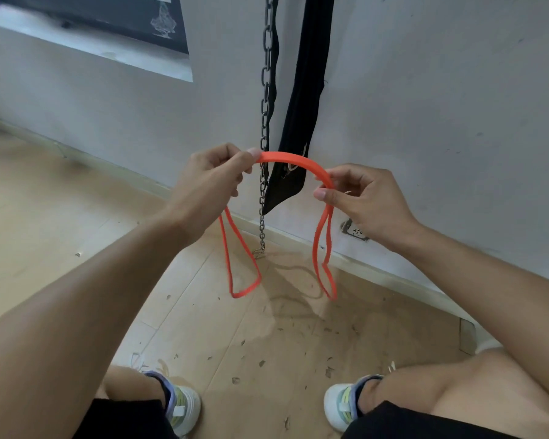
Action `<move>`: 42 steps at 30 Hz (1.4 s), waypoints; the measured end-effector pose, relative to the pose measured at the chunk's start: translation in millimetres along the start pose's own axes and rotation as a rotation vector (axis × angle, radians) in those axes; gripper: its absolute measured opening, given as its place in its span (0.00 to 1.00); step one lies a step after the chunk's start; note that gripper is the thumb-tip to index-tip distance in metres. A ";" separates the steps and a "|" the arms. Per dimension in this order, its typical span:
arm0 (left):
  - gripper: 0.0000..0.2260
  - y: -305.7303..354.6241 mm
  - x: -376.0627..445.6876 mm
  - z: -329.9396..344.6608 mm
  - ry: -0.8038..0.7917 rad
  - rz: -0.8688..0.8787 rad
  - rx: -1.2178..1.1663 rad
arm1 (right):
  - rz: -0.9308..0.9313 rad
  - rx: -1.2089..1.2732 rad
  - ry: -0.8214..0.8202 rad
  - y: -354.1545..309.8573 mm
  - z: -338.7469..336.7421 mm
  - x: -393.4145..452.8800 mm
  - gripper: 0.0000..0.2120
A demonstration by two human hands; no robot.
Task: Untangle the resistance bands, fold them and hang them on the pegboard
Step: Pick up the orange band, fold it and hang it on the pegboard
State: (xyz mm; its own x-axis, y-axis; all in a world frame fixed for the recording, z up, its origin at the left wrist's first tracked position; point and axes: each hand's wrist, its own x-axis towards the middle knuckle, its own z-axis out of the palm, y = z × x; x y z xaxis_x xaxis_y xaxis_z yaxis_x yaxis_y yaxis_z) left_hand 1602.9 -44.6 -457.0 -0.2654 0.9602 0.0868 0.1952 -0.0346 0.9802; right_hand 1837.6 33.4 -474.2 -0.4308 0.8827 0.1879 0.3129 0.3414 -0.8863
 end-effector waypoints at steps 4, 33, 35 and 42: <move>0.15 1.6 -4.5 8.4 -0.068 -0.018 -0.059 | 0.022 0.010 -0.048 1.5 0.5 -2.7 0.09; 0.15 7.0 -17.8 35.6 -0.092 -0.126 -0.443 | 0.020 0.018 -0.111 2.2 74.9 -12.3 0.14; 0.18 5.4 -14.2 33.1 -0.081 -0.130 -0.445 | 0.047 0.004 -0.143 5.1 74.7 -12.6 0.14; 0.16 6.1 -14.1 31.5 -0.070 -0.132 -0.361 | 0.048 -0.025 -0.142 8.8 69.4 -11.5 0.12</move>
State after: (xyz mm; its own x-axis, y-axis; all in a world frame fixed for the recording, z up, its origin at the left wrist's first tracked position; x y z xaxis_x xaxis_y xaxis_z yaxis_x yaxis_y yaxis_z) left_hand 1637.6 -49.6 -457.9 -0.1984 0.9791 -0.0443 -0.1840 0.0072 0.9829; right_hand 1786.6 3.9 -513.5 -0.5298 0.8442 0.0817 0.3564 0.3090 -0.8818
